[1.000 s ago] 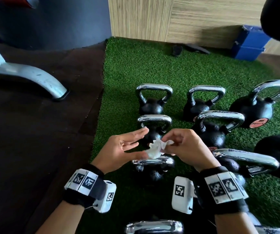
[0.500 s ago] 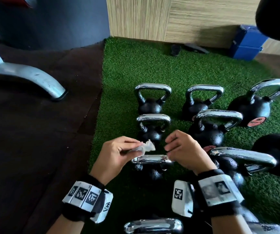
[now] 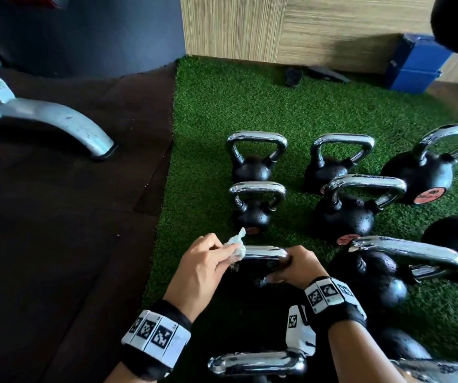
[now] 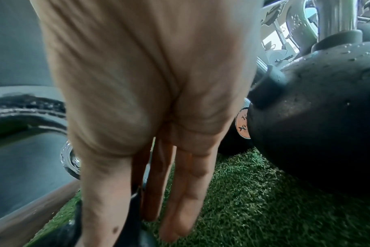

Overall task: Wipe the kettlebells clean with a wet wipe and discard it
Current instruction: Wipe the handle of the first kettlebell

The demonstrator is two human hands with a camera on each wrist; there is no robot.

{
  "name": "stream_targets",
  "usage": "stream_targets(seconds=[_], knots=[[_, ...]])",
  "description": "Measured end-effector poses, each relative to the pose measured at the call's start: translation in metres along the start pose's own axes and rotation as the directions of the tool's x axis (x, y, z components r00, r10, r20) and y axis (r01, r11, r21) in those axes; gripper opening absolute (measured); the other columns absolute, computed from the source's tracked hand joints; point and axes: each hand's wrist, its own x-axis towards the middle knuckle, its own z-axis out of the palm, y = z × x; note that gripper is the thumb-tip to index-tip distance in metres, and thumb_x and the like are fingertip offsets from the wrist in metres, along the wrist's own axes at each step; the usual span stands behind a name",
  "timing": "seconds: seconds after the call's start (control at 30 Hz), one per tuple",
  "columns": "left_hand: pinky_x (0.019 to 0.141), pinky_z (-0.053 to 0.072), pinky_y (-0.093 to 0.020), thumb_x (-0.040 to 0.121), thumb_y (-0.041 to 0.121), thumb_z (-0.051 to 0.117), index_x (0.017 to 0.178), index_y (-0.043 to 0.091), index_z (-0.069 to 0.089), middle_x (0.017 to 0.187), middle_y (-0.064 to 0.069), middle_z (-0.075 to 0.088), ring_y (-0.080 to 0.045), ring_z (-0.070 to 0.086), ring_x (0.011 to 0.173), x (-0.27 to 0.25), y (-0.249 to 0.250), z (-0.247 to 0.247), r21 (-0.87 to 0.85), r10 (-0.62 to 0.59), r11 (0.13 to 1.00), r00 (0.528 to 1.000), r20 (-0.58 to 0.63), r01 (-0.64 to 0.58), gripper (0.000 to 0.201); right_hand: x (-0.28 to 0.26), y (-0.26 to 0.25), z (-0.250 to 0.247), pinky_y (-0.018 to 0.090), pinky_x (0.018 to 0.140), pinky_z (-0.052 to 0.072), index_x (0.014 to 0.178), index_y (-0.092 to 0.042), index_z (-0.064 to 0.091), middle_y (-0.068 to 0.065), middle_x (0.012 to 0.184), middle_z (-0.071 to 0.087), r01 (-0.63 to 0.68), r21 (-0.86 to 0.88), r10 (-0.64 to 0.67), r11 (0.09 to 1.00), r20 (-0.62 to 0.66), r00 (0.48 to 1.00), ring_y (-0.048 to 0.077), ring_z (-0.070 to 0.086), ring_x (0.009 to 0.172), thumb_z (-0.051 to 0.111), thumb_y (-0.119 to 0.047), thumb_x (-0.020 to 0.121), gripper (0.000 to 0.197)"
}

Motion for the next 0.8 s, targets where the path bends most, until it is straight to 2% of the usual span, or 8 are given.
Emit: stream_targets(seconds=[0.1,0.23,0.3,0.43,0.53,0.6,0.67,0.8], knots=[[0.08,0.05,-0.018,0.089,0.014,0.076,0.123,0.02,0.072,0.09,0.007,0.054,-0.008,0.052,0.083,-0.004,0.005,0.004,0.038,0.025,0.999,0.998,0.049,-0.027,0.035,0.0,0.003,0.003,0.002,0.046,0.036,0.076,-0.026,0.074,-0.014,0.066,0.063,0.029,0.036,-0.028,0.999,-0.012,1.0,-0.006,0.054,0.063,0.096,-0.033,0.05,0.035],[0.073,0.044,-0.005,0.093,0.018,0.066,0.122,0.016,0.072,0.087,0.01,0.055,0.0,0.058,0.079,-0.012,-0.003,0.002,-0.088,-0.1,0.991,0.995,-0.029,0.097,0.029,0.001,0.007,0.004,0.003,0.049,0.038,0.078,-0.022,0.076,-0.005,0.071,0.069,0.023,0.045,-0.022,0.999,-0.018,1.0,0.005,0.061,0.07,0.096,-0.037,0.048,0.039],[0.07,0.04,0.0,0.092,0.011,0.069,0.115,0.01,0.076,0.085,0.013,0.058,0.007,0.06,0.08,-0.018,-0.011,0.003,-0.147,-0.166,0.977,0.983,-0.082,0.153,0.024,0.003,0.007,0.005,0.005,0.05,0.037,0.075,-0.021,0.075,-0.006,0.07,0.069,0.025,0.041,-0.024,0.999,-0.02,1.0,0.007,0.062,0.071,0.096,-0.035,0.047,0.037],[0.063,0.04,-0.006,0.093,0.009,0.07,0.112,0.01,0.076,0.08,0.013,0.059,0.002,0.059,0.072,-0.026,-0.027,0.011,-0.132,-0.183,0.976,0.981,-0.069,0.173,0.02,0.006,0.008,0.008,0.016,0.061,0.043,0.086,-0.02,0.079,0.001,0.08,0.072,0.023,0.057,-0.021,0.998,-0.034,0.999,0.013,0.066,0.081,0.097,-0.032,0.046,0.046],[0.063,0.046,-0.019,0.092,0.017,0.07,0.097,0.014,0.079,0.077,0.011,0.064,-0.002,0.064,0.072,-0.037,-0.041,0.021,-0.258,-0.305,0.923,0.951,-0.044,0.284,0.011,0.005,0.008,0.009,0.016,0.061,0.044,0.086,-0.019,0.078,0.001,0.081,0.073,0.03,0.074,-0.027,0.997,-0.043,0.999,0.014,0.066,0.08,0.097,-0.031,0.046,0.046],[0.069,0.048,-0.014,0.092,0.022,0.067,0.094,0.015,0.079,0.08,0.008,0.069,-0.003,0.067,0.078,-0.044,-0.043,0.027,-0.359,-0.354,0.876,0.935,-0.021,0.323,0.014,0.005,0.009,0.009,0.013,0.059,0.044,0.084,-0.02,0.078,0.0,0.079,0.073,0.041,0.076,-0.037,0.996,-0.051,0.998,0.013,0.067,0.08,0.097,-0.031,0.046,0.044],[0.071,0.045,-0.009,0.092,0.018,0.068,0.091,0.015,0.079,0.08,0.008,0.069,0.001,0.066,0.078,-0.046,-0.043,0.035,-0.4,-0.387,0.847,0.922,-0.014,0.349,0.011,0.004,0.01,0.01,0.003,0.052,0.04,0.083,-0.022,0.079,-0.005,0.073,0.071,0.049,0.085,-0.044,0.995,-0.059,0.997,0.009,0.065,0.074,0.098,-0.03,0.046,0.042],[0.069,0.041,-0.009,0.092,0.006,0.07,0.082,0.022,0.075,0.074,0.007,0.063,-0.001,0.061,0.073,-0.046,-0.044,0.049,-0.417,-0.456,0.795,0.887,0.07,0.441,0.019,0.004,0.01,0.01,-0.001,0.05,0.038,0.084,-0.024,0.079,-0.016,0.065,0.065,0.058,0.103,-0.051,0.993,-0.068,0.996,-0.011,0.055,0.064,0.098,-0.026,0.044,0.044]])
